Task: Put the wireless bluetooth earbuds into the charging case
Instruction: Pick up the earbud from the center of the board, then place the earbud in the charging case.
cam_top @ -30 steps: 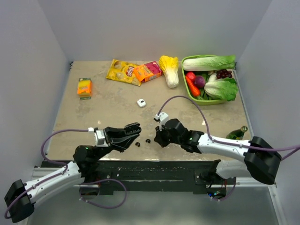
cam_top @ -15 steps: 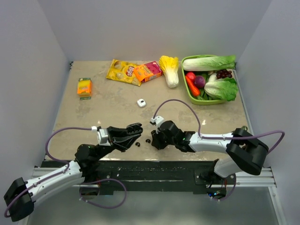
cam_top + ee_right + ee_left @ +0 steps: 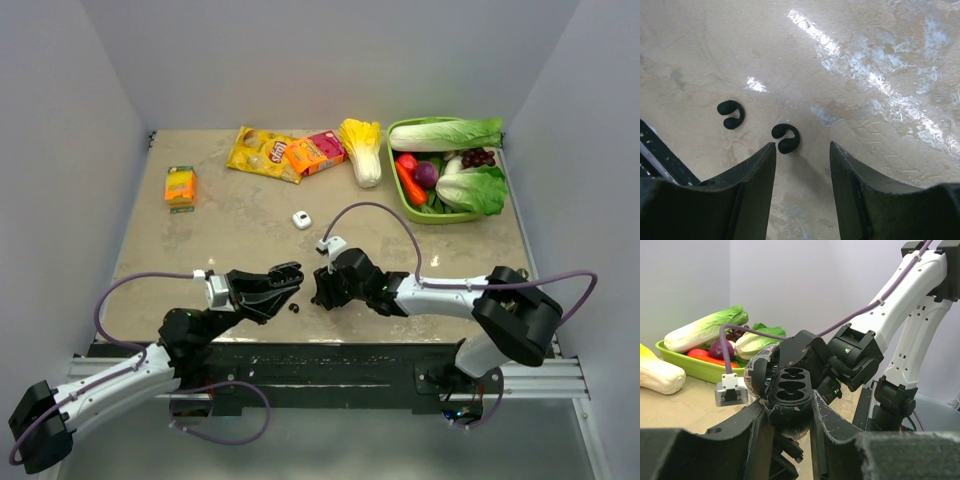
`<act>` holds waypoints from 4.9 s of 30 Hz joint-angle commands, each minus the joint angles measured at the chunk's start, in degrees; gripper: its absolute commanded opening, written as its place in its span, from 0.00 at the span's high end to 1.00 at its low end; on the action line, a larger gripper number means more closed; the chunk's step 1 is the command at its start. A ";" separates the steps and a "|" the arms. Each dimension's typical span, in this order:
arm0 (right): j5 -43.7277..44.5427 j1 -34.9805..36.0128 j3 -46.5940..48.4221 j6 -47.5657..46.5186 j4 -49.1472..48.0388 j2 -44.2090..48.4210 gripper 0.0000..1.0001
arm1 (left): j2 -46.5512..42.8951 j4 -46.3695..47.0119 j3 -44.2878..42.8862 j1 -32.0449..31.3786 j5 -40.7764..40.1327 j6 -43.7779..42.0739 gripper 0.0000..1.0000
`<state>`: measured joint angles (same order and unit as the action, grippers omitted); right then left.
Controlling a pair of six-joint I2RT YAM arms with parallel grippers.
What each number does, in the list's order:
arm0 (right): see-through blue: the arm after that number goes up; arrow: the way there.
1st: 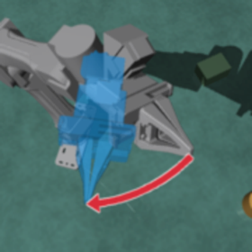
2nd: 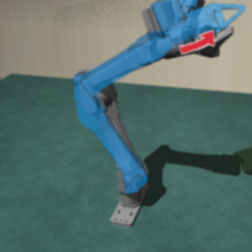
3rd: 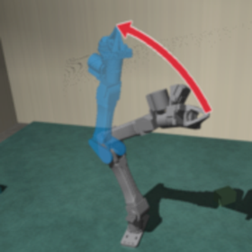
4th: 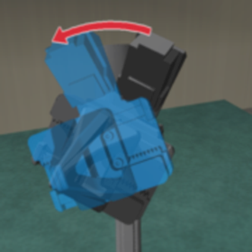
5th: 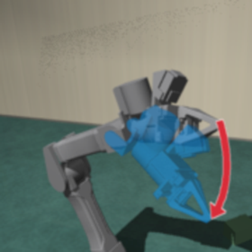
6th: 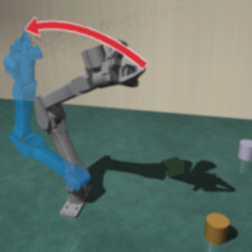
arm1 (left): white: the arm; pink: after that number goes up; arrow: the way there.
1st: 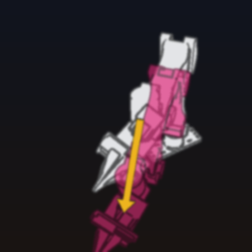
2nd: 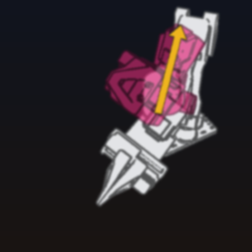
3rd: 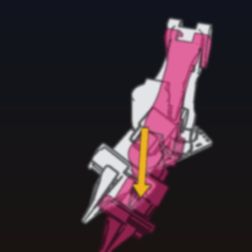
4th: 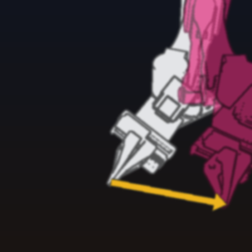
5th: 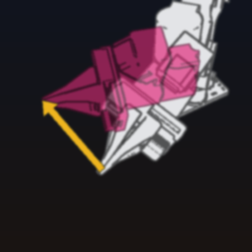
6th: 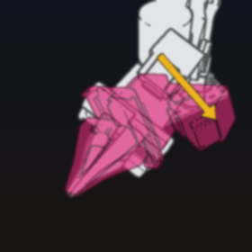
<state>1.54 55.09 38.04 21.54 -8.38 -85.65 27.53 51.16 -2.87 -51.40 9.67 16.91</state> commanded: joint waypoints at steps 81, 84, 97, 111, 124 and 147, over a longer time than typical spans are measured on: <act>4.44 3.88 -0.07 -2.12 1.18 -4.79 0.58 | 3.06 3.69 6.13 -0.02 0.61 1.11 1.00; 4.00 4.06 0.01 -2.12 0.91 -4.79 0.65 | 3.06 3.86 6.21 -0.02 0.79 1.29 1.00; 3.12 4.68 0.02 -1.42 0.30 -3.21 0.92 | 1.30 3.34 7.09 -0.02 0.79 1.64 1.00; 10.05 4.76 0.62 -1.32 11.35 26.12 1.00 | 4.46 6.06 4.73 -0.02 -0.44 0.50 1.00; 5.43 9.16 10.47 -9.76 25.26 43.90 1.00 | 15.45 11.60 -0.46 -0.02 2.10 -0.47 1.00; -5.58 12.32 12.85 -15.56 21.39 37.31 1.00 | 31.53 21.09 -8.02 -0.11 20.65 1.55 1.00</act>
<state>-2.76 67.07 48.31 7.40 15.46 -47.57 58.04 65.36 -8.03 -51.40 27.31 18.31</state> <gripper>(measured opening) 0.202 0.348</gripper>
